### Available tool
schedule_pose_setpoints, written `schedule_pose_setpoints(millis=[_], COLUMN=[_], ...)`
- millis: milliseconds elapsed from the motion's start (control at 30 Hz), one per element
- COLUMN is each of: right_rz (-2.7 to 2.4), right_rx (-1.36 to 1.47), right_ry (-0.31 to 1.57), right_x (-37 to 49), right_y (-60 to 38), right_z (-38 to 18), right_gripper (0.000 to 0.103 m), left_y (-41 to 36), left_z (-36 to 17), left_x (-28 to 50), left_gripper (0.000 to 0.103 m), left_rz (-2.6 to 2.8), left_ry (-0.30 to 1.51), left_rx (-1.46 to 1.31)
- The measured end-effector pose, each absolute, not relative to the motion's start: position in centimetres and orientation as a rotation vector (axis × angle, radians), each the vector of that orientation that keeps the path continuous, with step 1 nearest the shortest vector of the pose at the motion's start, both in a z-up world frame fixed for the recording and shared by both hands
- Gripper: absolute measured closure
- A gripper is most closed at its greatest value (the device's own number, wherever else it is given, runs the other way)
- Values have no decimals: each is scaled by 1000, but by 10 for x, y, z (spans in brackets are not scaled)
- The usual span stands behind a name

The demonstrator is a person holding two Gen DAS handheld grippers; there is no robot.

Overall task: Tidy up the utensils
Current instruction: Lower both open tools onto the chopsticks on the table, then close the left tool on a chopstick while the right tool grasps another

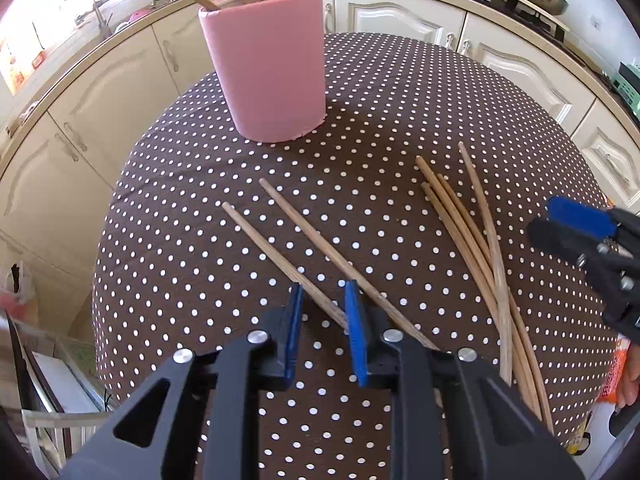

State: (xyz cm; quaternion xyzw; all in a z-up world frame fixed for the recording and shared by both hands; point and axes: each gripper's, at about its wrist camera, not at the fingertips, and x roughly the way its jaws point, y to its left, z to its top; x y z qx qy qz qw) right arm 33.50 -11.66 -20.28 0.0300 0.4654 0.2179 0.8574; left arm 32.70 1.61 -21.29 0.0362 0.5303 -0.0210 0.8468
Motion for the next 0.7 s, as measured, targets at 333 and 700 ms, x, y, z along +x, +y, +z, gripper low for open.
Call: schedule_pose_setpoints(millis=[333,700], right_rz=[506,510], right_rx=[88,103], right_ry=[1075,1076], right_x=[351,355], right_y=[-90,-98], right_z=[-218,-217], right_gripper=[71,96], left_y=[35,51], left_z=[-212,-210], left_x=[333,328], left_gripper=[87,94], left_rz=[-46,-58], left_ry=[1119,1112], left_rx=[52,40])
